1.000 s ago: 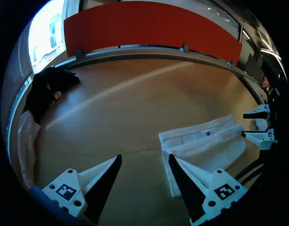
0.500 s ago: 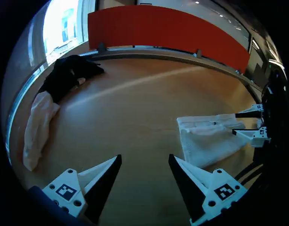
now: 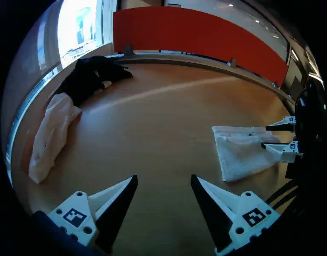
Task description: Fold towel
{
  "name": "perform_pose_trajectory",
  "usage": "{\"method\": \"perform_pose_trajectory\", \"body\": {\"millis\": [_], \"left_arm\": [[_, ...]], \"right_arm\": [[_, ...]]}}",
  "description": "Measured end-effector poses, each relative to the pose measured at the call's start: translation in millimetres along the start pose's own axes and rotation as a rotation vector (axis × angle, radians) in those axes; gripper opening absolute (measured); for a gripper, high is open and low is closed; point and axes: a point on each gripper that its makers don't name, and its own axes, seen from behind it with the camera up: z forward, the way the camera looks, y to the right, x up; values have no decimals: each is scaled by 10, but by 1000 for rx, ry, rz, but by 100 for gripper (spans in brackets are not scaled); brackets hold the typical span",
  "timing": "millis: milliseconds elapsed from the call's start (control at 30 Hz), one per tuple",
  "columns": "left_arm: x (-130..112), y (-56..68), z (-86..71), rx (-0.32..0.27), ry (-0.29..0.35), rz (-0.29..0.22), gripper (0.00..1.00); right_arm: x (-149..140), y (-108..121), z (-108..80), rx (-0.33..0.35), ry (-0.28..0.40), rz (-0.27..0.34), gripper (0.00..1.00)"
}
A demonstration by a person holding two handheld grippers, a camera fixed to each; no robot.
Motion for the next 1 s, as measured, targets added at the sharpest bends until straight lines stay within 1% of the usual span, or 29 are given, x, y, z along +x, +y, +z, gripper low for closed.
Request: {"method": "perform_pose_trajectory", "body": {"millis": [300, 667, 1000], "left_arm": [[-36, -16, -11, -3, -5, 3, 92], [-55, -33, -38, -7, -5, -1, 92], [-105, -35, -53, -7, -9, 2, 92]], "right_arm": [[57, 100, 47, -20, -4, -5, 100], [196, 255, 121, -42, 0, -8, 100], [261, 269, 114, -44, 6, -26, 100]]}}
